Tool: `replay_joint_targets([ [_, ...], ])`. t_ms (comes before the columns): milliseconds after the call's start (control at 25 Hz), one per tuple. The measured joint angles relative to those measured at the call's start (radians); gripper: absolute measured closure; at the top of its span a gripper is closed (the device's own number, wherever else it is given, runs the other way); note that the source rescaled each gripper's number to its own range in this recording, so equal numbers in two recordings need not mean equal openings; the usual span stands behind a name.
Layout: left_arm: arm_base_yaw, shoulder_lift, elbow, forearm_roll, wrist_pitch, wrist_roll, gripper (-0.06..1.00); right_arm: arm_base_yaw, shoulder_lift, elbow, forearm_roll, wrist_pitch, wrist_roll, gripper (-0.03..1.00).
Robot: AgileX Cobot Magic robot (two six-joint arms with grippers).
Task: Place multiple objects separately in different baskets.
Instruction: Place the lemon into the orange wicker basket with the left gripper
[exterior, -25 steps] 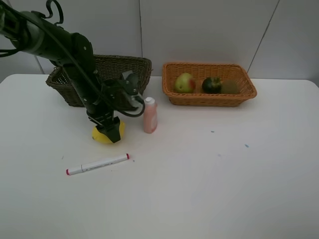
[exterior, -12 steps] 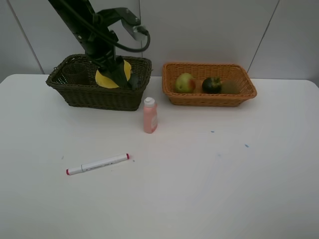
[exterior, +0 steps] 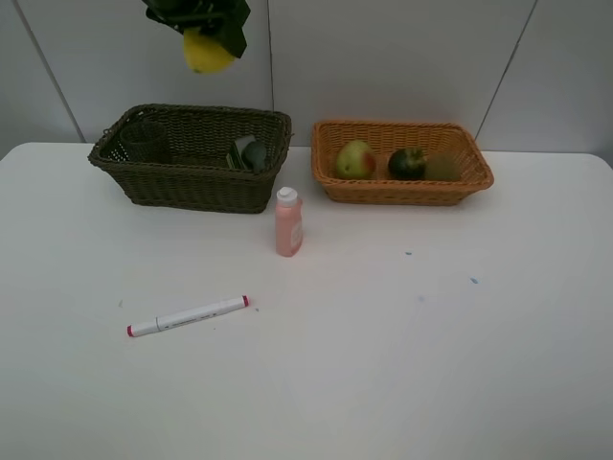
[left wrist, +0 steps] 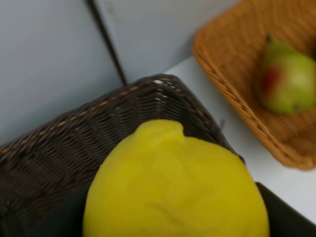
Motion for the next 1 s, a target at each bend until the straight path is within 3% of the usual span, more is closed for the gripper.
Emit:
replay_joint_targets([
  [120,0.027,0.019,-0.003,0.005,-0.004,-0.082,0.20,0.000,0.000,0.000,0.000,0.000,0.000,-0.03],
  [680,0.037,0.273,-0.003,0.034,-0.065,-0.233,0.20,0.000,0.000,0.000,0.000,0.000,0.000,-0.03],
  [1000,0.038,0.288,-0.003,0.063,-0.087,-0.250,0.20,0.000,0.000,0.000,0.000,0.000,0.000,-0.03],
])
